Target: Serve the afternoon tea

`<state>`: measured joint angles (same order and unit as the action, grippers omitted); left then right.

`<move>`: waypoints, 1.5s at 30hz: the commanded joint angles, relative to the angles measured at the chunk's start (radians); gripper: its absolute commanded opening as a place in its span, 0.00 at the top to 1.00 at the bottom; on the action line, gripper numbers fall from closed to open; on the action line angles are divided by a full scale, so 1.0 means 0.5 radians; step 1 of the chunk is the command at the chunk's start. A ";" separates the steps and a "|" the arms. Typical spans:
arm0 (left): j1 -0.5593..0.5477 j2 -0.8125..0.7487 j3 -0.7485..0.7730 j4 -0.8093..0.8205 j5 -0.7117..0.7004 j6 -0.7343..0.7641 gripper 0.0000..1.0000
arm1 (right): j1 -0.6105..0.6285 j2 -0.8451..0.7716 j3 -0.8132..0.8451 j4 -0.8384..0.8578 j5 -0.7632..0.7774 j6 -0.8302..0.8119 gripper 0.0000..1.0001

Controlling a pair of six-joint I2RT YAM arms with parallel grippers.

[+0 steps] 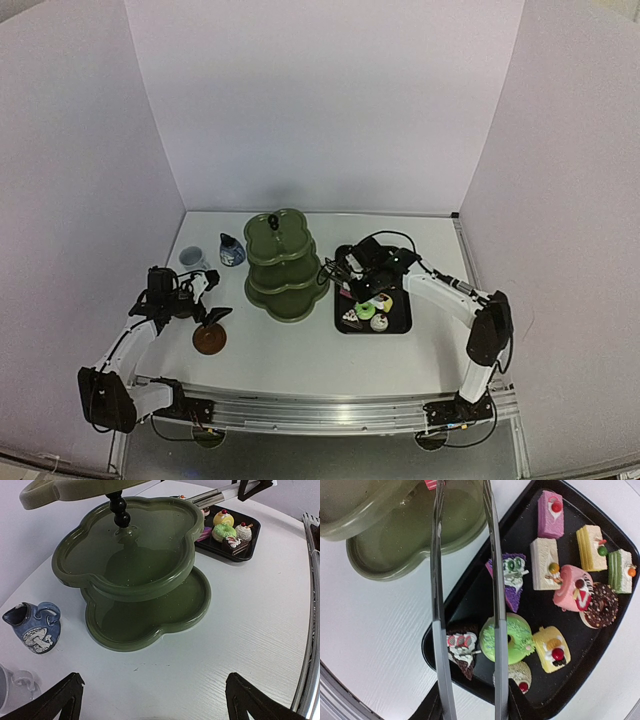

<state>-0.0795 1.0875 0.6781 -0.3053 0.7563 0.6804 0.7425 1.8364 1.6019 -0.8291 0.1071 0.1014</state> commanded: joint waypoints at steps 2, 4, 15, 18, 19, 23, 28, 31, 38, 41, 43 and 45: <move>-0.004 -0.007 0.006 0.044 0.008 0.017 0.00 | 0.009 -0.325 -0.102 -0.109 0.174 0.099 0.66; -0.005 -0.006 0.002 0.047 0.013 0.017 0.00 | 0.009 -0.395 -0.139 -0.156 0.227 0.124 0.65; -0.006 -0.023 -0.021 0.079 0.022 0.005 0.00 | -0.098 -0.548 -0.341 -0.411 0.492 0.265 0.64; -0.006 -0.031 -0.022 0.077 0.020 0.003 0.01 | -0.108 -0.534 -0.380 -0.420 0.493 0.285 0.64; -0.006 -0.035 -0.022 0.072 0.016 0.004 0.01 | -0.114 -0.528 -0.390 -0.422 0.491 0.289 0.64; -0.005 -0.042 -0.024 0.056 0.012 0.016 0.00 | -0.129 -0.514 -0.412 -0.424 0.480 0.301 0.63; -0.006 -0.040 -0.022 0.056 0.016 0.023 0.01 | -0.156 -0.481 -0.419 -0.422 0.429 0.300 0.61; -0.006 -0.042 -0.019 0.052 0.016 0.026 0.00 | -0.174 -0.437 -0.421 -0.419 0.416 0.299 0.60; -0.005 -0.040 -0.016 0.051 0.018 0.032 0.00 | -0.219 -0.347 -0.422 -0.359 0.348 0.268 0.61; -0.006 -0.042 -0.012 0.050 0.016 0.035 0.00 | -0.232 -0.313 -0.419 -0.311 0.318 0.258 0.62; -0.005 -0.037 -0.008 0.044 0.011 0.038 0.00 | -0.241 -0.297 -0.416 -0.279 0.304 0.257 0.63; -0.005 -0.039 -0.007 0.045 0.009 0.042 0.00 | -0.252 -0.284 -0.418 -0.253 0.278 0.254 0.63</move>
<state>-0.0795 1.0855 0.6651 -0.2955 0.7565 0.6816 0.6275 1.6792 1.3907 -1.0087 0.2772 0.2328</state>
